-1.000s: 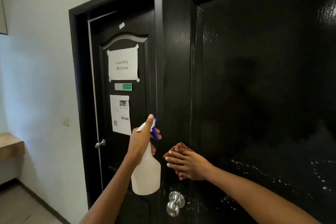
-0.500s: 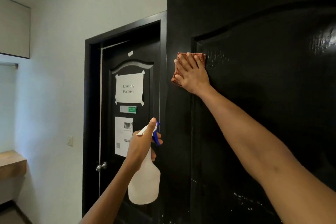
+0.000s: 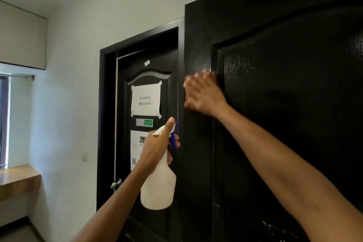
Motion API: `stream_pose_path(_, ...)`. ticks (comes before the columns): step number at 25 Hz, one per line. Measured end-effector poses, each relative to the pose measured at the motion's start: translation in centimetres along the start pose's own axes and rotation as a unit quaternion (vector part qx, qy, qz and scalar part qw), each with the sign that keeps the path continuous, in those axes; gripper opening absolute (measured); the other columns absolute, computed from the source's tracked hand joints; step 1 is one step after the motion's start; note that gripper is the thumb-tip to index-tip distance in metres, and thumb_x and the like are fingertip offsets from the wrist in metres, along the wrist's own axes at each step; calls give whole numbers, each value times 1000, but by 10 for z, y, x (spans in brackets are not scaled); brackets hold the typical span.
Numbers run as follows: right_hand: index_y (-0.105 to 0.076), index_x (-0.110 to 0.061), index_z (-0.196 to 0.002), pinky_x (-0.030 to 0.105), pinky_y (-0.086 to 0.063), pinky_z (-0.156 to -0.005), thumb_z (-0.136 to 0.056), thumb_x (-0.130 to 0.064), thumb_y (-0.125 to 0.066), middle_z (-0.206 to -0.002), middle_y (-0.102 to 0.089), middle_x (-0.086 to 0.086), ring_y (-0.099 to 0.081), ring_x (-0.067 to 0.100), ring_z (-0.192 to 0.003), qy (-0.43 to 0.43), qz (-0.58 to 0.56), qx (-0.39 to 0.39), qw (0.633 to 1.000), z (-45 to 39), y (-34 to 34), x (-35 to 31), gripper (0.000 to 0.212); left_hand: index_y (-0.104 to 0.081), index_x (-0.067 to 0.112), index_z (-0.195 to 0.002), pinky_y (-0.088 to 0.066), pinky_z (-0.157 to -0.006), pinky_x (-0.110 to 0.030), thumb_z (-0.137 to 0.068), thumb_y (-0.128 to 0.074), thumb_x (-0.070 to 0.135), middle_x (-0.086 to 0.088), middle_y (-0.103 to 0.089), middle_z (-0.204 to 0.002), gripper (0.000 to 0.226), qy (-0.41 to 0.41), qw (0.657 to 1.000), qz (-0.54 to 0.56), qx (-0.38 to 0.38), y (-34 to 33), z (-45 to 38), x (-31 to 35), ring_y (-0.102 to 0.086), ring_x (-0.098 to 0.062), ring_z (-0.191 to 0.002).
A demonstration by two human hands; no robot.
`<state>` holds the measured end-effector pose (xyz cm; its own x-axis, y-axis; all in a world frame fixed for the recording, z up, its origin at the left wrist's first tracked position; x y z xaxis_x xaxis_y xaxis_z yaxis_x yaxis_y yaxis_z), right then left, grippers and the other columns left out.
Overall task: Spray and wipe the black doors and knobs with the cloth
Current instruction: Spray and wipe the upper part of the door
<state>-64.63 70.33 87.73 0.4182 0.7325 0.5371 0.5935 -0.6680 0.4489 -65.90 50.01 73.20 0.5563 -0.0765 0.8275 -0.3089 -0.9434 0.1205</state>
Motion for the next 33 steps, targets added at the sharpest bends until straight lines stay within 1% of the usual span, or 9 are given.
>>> stream_pose_path(2, 2, -25, -166, 48, 11, -128, -106, -59, -12, -173, 10, 3, 12, 28, -159, -86, -7, 17, 996, -12, 5, 25, 70, -70, 8, -90, -49, -47, -26, -92, -43, 69, -8, -75, -80, 66, 7, 1000, 7, 9, -2, 0, -4, -61, -21, -51)
stream_pose_path(4, 1, -24, -166, 49, 9, -128, -107, -58, -14, -173, 9, 4, 12, 30, -159, -83, -23, 43, 995, 6, -15, 5, 70, -70, 10, -91, -50, -46, -26, -91, -43, 70, -7, -75, -80, 66, 27, 1000, 9, 10, -7, 5, -16, -60, -21, -48)
stream_pose_path(9, -1, -18, -165, 52, 16, -125, -108, -52, -26, -171, 13, 11, 18, 34, -157, 79, -66, -30, 994, 164, -118, -109, 71, -70, 9, -96, -50, -44, -26, -92, -44, 68, -9, -76, -83, 64, 90, 996, 28, -10, -29, 53, -77, -62, -20, -50)
stream_pose_path(15, -18, -28, -163, 48, 30, -119, -102, -51, -53, -173, 1, 2, 14, 27, -158, 302, -40, -170, 937, 383, -215, -196, 74, -73, 8, -90, -52, -53, -28, -92, -45, 68, -3, -76, -79, 66, 127, 992, 2, -20, -43, 104, -127, -67, -17, -57)
stream_pose_path(17, -26, -27, -162, 47, 21, -124, -98, -51, -59, -173, -9, 1, 2, 26, -160, 282, -42, -191, 939, 398, -214, -184, 76, -73, 9, -88, -51, -52, -27, -91, -45, 69, -2, -76, -78, 66, 142, 989, -11, -24, -46, 112, -134, -67, -17, -56)
stream_pose_path(21, -32, -20, -162, 47, 2, -128, -104, -41, -31, -171, -17, 6, -8, 29, -159, 119, -58, -79, 988, 341, -162, -129, 61, -73, 7, -88, -50, -47, -27, -91, -45, 69, -5, -76, -78, 68, 151, 988, 5, -41, -50, 114, -132, -64, -25, -56)
stream_pose_path(26, -16, -19, -165, 42, 17, -125, -109, -38, -34, -173, -3, 5, 3, 27, -159, -51, -62, 13, 997, 264, -111, -82, 62, -73, 8, -91, -50, -47, -25, -90, -45, 70, -5, -76, -81, 68, 173, 983, 24, -47, -62, 123, -143, -67, -27, -62)
stream_pose_path(30, -12, -15, -166, 49, 2, -129, -108, -31, -39, -173, 0, 11, 7, 31, -160, -46, -106, 7, 993, 299, -138, -114, 66, -74, 6, -89, -51, -48, -18, -92, -44, 66, -6, -76, -82, 67, 192, 980, 29, -47, -70, 137, -158, -70, -23, -70)
stream_pose_path(33, -17, -13, -165, 50, 1, -129, -101, -29, -50, -173, -6, 14, 8, 31, -160, 71, -118, -70, 988, 376, -176, -154, 73, -75, 9, -90, -53, -54, -23, -91, -43, 70, -4, -77, -82, 69, 208, 976, 19, -62, -75, 145, -166, -72, -24, -74)
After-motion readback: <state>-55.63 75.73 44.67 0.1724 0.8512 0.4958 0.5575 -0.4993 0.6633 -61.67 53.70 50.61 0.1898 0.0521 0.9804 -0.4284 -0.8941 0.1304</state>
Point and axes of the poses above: each hand's wrist, its own z-axis away from the middle knuckle, its own y-axis out of the back of the hand, x = y × z, the point moved 4 cm from there along -z, towards the middle knuckle
